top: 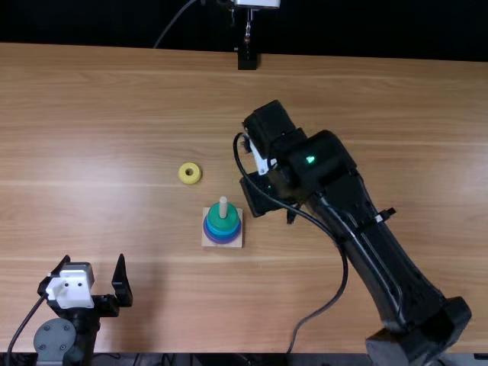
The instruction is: Build the Hanoi tower: stack the rings onto the peg from bottom to top in this color order: purple, dark blue, light blue, dark green, light green, yellow, orange.
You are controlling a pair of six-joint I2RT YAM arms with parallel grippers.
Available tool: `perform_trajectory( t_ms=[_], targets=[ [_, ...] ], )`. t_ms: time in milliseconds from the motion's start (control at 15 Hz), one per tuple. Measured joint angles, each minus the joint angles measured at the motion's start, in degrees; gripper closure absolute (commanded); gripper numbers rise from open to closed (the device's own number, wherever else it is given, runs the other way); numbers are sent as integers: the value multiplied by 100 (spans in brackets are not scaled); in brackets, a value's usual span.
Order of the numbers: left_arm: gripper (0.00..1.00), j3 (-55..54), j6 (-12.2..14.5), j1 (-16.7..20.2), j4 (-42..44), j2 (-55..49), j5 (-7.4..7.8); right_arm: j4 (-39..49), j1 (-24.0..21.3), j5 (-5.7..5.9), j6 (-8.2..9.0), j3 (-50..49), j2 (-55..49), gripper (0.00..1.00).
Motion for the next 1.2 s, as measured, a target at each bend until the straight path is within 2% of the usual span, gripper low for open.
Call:
perform_trajectory(
  t_ms=[533,1200],
  targets=[
    [0,0,-7,0,2,0,-2,-122,522,0,15,791,240,96],
    [0,0,-4,0,2,0,0,-105,669,0,15,964,627,96]
  ],
)
